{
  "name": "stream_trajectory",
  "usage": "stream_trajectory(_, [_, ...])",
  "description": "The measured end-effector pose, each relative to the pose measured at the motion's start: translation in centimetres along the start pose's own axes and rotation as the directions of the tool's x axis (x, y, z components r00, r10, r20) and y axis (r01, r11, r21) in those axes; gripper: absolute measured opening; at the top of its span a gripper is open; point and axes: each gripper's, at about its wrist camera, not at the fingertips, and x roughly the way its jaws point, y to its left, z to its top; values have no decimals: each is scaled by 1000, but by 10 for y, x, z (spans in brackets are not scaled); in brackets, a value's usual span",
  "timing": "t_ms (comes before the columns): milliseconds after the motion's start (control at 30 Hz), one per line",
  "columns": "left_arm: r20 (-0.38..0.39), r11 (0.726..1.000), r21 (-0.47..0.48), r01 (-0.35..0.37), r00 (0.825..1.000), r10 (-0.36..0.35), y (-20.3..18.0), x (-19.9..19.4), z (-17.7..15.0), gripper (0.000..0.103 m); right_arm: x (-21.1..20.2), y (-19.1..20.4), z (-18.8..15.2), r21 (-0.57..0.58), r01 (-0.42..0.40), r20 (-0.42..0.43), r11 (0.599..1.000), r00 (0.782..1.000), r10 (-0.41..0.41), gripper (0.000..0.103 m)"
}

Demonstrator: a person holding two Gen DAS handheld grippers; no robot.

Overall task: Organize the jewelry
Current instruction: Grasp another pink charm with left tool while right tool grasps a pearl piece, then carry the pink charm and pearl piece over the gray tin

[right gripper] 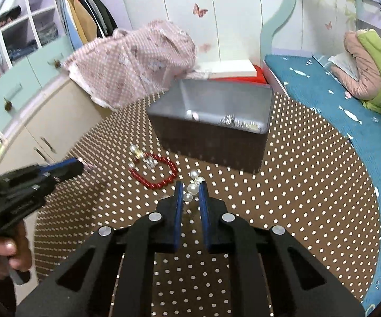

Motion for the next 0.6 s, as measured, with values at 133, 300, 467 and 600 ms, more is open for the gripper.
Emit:
stream_trajectory(133, [25, 1000, 8, 13, 1000, -13, -2, -11, 10, 9, -23, 4, 16, -13, -17, 51, 1000, 999, 18, 10])
stream_trajectory(300, [76, 999, 37, 21, 997, -24, -10, -28, 32, 9, -54, 7, 39, -56, -16, 119, 998, 993, 23, 10])
stream_trajectory(467, [119, 998, 62, 17, 993, -25, -17, -38, 48, 9, -33, 5, 36, -80, 33, 26, 996, 999, -31, 16])
stream_trajectory(600, [100, 998, 56, 23, 995, -28, -20, -33, 44, 9, 12, 3, 5, -80, 72, -93, 994, 992, -80, 23])
